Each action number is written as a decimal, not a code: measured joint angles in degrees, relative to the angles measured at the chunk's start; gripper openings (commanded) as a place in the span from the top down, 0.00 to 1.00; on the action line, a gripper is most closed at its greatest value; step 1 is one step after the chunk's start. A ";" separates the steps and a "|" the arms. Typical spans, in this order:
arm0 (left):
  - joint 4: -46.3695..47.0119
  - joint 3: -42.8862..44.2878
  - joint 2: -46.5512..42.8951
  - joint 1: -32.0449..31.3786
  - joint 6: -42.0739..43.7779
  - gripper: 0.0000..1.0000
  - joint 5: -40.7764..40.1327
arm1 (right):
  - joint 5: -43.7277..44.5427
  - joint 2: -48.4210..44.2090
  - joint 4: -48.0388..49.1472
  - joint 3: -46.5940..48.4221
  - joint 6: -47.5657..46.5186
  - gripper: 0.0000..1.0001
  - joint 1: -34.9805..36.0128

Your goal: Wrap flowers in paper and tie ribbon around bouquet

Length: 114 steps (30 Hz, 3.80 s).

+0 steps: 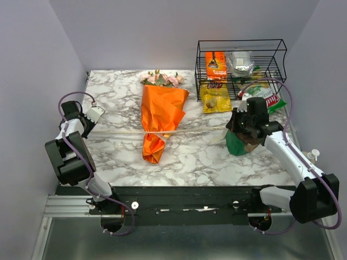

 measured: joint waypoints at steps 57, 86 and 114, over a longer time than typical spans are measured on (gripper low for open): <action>-0.20 2.67 2.47 8.44 7.39 1.00 0.66 | -5.68 4.96 -6.47 6.60 -4.48 1.00 -13.20; -29.44 9.16 -9.77 -23.23 11.23 0.10 25.44 | -16.65 2.49 4.31 15.67 0.59 0.99 -0.76; -9.11 3.61 1.90 -33.59 1.20 1.00 21.79 | -22.18 2.10 9.01 23.61 6.47 1.00 1.20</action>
